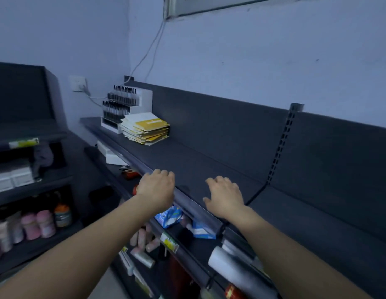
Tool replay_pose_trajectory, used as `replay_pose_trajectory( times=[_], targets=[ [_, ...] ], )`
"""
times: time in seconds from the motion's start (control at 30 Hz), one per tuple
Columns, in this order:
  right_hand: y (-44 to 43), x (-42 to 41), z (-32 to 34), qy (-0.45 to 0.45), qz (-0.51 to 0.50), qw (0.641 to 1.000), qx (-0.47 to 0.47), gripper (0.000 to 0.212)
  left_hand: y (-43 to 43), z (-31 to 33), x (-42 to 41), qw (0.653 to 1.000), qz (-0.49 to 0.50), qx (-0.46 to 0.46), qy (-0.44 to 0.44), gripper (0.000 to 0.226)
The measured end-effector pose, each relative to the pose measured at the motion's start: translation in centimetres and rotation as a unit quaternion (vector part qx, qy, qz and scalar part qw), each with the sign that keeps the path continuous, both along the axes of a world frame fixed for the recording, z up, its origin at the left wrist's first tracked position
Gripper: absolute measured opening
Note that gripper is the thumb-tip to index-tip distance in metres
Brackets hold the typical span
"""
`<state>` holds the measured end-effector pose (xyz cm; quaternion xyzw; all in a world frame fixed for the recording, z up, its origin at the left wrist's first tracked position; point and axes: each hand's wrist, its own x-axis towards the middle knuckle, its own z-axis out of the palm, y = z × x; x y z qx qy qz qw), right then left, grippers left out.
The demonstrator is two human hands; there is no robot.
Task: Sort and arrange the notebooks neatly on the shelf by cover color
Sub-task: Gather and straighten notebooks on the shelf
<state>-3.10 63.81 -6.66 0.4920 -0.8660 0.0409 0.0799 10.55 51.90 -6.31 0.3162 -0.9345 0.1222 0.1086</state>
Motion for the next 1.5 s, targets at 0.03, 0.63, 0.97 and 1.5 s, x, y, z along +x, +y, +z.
replay_pose_trajectory(
  times=[0.03,0.63,0.97,1.5],
  targets=[
    [-1.3,0.0,0.0,-0.001,0.004,1.0,0.001,0.049,-1.2,-0.1,0.1,1.0,0.005,0.003,0.003,0.034],
    [-27.2,-4.3,0.1,-0.024,0.065,0.998,-0.005,0.049,-24.4,0.5,-3.3,0.997,0.065,0.024,0.022,0.038],
    [-39.0,-6.7,0.1,-0.036,0.067,0.997,-0.004,0.049,-36.2,0.8,-5.7,0.997,0.059,0.045,0.026,0.042],
    [-54.7,-9.6,0.6,-0.112,-0.196,0.973,-0.052,0.065,-54.8,2.8,-11.9,0.998,-0.048,0.034,0.036,0.044]
  ],
)
